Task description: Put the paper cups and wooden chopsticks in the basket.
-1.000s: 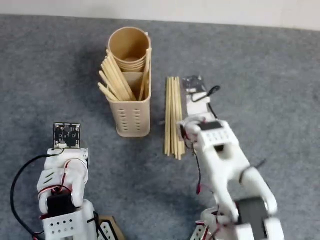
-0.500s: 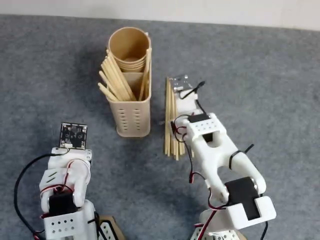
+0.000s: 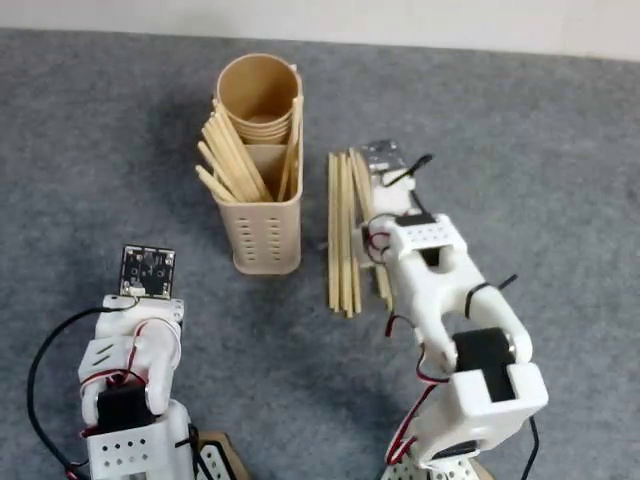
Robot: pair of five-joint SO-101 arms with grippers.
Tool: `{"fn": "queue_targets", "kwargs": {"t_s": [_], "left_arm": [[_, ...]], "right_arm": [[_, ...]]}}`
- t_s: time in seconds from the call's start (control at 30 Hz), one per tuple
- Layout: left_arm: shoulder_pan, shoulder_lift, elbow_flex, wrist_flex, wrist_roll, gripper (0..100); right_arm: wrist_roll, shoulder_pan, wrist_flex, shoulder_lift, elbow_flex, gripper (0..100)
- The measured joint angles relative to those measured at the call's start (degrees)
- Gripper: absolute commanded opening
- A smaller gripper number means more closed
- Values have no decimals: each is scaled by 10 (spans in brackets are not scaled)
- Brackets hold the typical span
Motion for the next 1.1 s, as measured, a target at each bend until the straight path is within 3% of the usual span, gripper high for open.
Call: {"fn": "queue_targets", "kwargs": {"t_s": [0.23, 0.77, 0.9, 1.1], "left_arm": [[0, 0, 0, 0, 0, 127], [0, 0, 0, 0, -2, 127], [0, 0, 0, 0, -2, 127], [0, 0, 0, 0, -2, 127]], "right_arm": [[0, 3, 0, -62, 2, 4], [0, -14, 55, -433, 2, 6], [0, -33, -17, -462, 2, 5], [-3, -111, -261, -465, 2, 5]]}}
